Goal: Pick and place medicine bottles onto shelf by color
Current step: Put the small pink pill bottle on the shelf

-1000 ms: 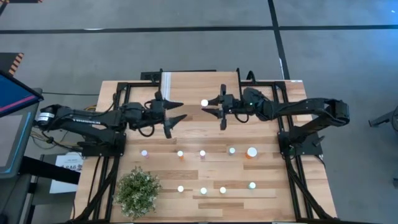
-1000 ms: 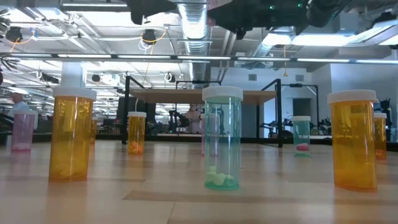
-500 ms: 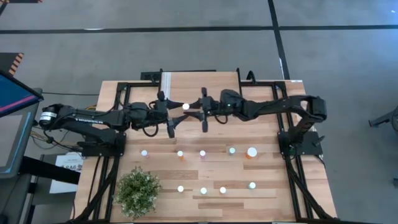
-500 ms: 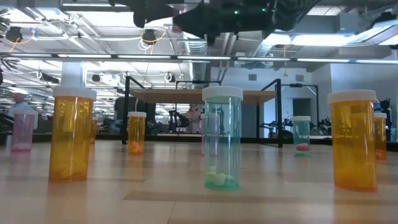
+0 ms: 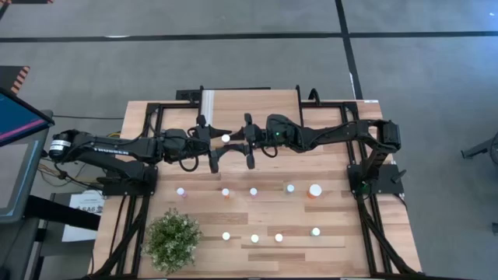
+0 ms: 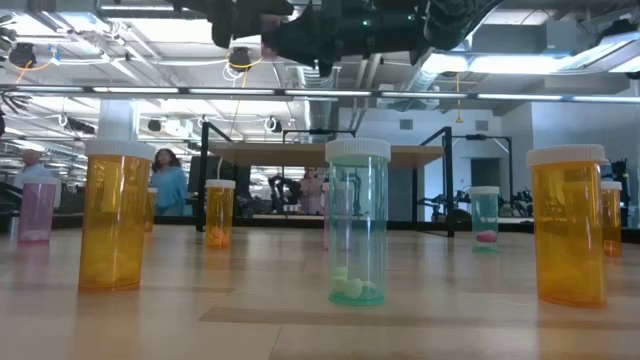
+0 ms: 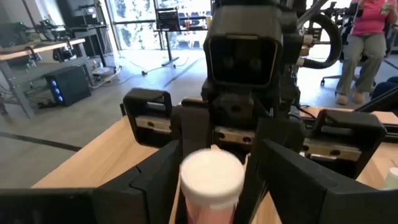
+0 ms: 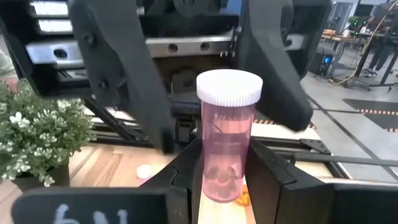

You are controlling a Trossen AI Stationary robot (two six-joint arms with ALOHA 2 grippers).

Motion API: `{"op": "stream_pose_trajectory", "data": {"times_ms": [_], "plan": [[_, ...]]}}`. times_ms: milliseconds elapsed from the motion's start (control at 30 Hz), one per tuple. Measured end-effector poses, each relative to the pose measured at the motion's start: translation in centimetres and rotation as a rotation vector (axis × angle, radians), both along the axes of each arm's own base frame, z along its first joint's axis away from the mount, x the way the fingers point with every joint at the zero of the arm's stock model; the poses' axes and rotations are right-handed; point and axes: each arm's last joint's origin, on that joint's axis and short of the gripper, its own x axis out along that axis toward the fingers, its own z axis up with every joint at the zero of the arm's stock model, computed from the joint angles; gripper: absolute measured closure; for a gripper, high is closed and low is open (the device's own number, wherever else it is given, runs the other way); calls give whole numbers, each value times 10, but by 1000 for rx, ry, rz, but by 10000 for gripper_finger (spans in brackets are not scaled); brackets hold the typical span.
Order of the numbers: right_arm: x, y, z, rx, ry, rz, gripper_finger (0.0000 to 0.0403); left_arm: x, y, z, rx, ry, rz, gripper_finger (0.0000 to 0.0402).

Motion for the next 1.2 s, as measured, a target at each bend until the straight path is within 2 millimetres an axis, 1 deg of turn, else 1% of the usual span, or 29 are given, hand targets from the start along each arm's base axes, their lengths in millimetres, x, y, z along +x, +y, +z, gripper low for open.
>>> {"op": "stream_pose_trajectory", "data": {"times_ms": [567,700,867,967,1200], "plan": [[0,0,0,0,2,3,289,-3,0,-2,-9,31,1,304],[0,0,0,0,2,3,289,-3,0,-2,-12,30,1,313],[0,0,0,0,1,3,285,-3,0,-2,-17,28,2,305],[0,0,0,-8,0,2,265,-3,0,-1,-18,28,-1,304],[0,-2,0,-27,-4,-37,182,-3,0,-2,-18,32,2,308]]}}
